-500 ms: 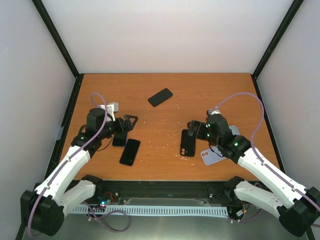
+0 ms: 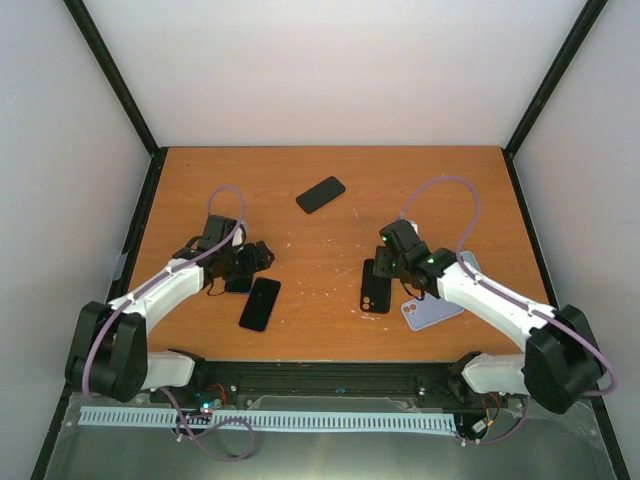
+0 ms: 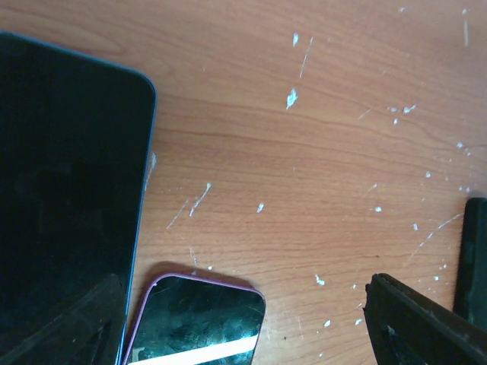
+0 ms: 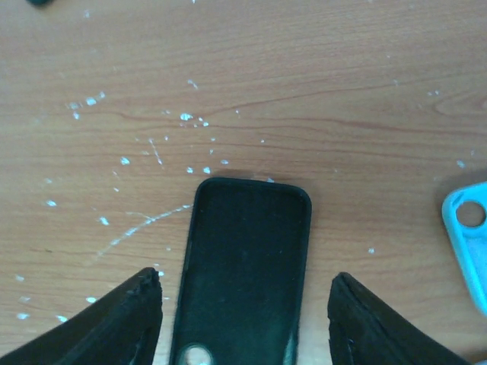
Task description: Put the phone into the phone case
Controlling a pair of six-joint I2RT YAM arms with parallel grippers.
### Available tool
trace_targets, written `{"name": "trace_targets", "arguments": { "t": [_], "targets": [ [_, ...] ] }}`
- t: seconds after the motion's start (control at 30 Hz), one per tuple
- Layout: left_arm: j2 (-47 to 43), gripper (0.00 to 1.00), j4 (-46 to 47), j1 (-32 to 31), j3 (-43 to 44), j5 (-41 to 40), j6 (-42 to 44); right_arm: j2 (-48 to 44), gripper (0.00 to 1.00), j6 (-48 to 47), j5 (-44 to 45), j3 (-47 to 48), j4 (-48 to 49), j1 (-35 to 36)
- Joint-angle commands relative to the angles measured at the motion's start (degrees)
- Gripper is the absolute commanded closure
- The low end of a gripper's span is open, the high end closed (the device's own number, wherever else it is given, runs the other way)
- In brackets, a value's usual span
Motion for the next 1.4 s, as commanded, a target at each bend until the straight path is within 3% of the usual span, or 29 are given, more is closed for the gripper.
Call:
{"name": "trace_targets", "arguments": {
  "t": [0.0,0.23,0.37,0.8,1.1,1.37],
  "targets": [
    [3.5,0.16,2.0,0.3,0.1,5.3,-0.9,5.2,0.47,-1.0,2.2,1.9,2.3,-0.2],
    [3.1,0.17,-1.6,-0.8,-0.9,2.6,-3.6,9.3,0.62,-0.3,1.8,-0.2,4.1,-1.1],
    [0.4,0.09,-5.9,-2.8,-0.9,1.6,-5.8,10.1,0.66,0.2,2.0,-2.1,4.3,-1.5],
    [0.8,0.05,-5.9,-8.1,-5.1,0.8,-9.8,14.0,0.67,1.6,-0.6,-5.0,5.9,-2.1],
    [1.4,0.05,-4.4,-8.6,-7.1,-0.3,-10.6,15.1,0.68,0.0,-2.8,-5.9,7.8,-2.1],
    [2.2,0.05,-4.6,-10.0,-8.1,-3.4,-11.2,17.5,0.8,-1.9,-3.0,-4.0,7.6,-2.1]
  ]
}}
